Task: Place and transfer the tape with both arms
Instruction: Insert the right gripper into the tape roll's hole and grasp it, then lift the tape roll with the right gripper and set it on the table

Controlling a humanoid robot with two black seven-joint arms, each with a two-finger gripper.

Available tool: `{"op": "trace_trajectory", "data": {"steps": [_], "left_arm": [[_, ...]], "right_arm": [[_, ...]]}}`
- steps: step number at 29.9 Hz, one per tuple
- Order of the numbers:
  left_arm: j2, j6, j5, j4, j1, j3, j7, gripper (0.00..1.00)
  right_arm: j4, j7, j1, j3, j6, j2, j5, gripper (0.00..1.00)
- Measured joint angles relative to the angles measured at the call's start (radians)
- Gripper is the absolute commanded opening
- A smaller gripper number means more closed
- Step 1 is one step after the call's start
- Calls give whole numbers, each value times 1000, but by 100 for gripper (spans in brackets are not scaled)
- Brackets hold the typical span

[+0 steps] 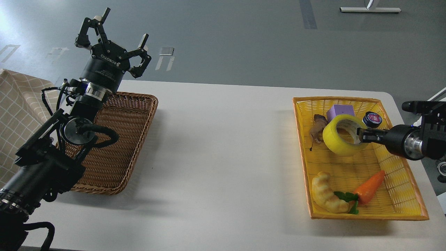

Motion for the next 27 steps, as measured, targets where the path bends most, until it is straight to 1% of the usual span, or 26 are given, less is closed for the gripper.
{"op": "trace_trajectory", "data": {"steps": [5, 9, 11, 13, 15, 18, 24, 27], "left_arm": [[-1, 0, 0, 0, 0, 1, 0, 99], [-2, 0, 0, 1, 0, 2, 0, 99], [-4, 0, 0, 2, 1, 2, 0, 99], [-6, 0, 0, 2, 1, 4, 2, 99], [-7, 0, 0, 2, 1, 5, 2, 99], [-7, 0, 0, 2, 1, 5, 2, 99], [-3, 0, 0, 2, 0, 1, 2, 99], [-3, 0, 0, 2, 0, 1, 2, 99]], "right_arm": [[138, 1, 61, 18, 0, -55, 33, 0], [231, 1, 90, 27, 0, -52, 48, 0], [249, -1, 113, 27, 0, -36, 49, 0], [255, -4, 131, 16, 0, 15, 49, 0], [251, -8, 148, -4, 0, 103, 46, 0], [224, -18, 194, -50, 0, 190, 39, 0], [103, -23, 334, -246, 0, 340, 37, 0], [33, -22, 369, -307, 0, 406, 37, 0]]}}
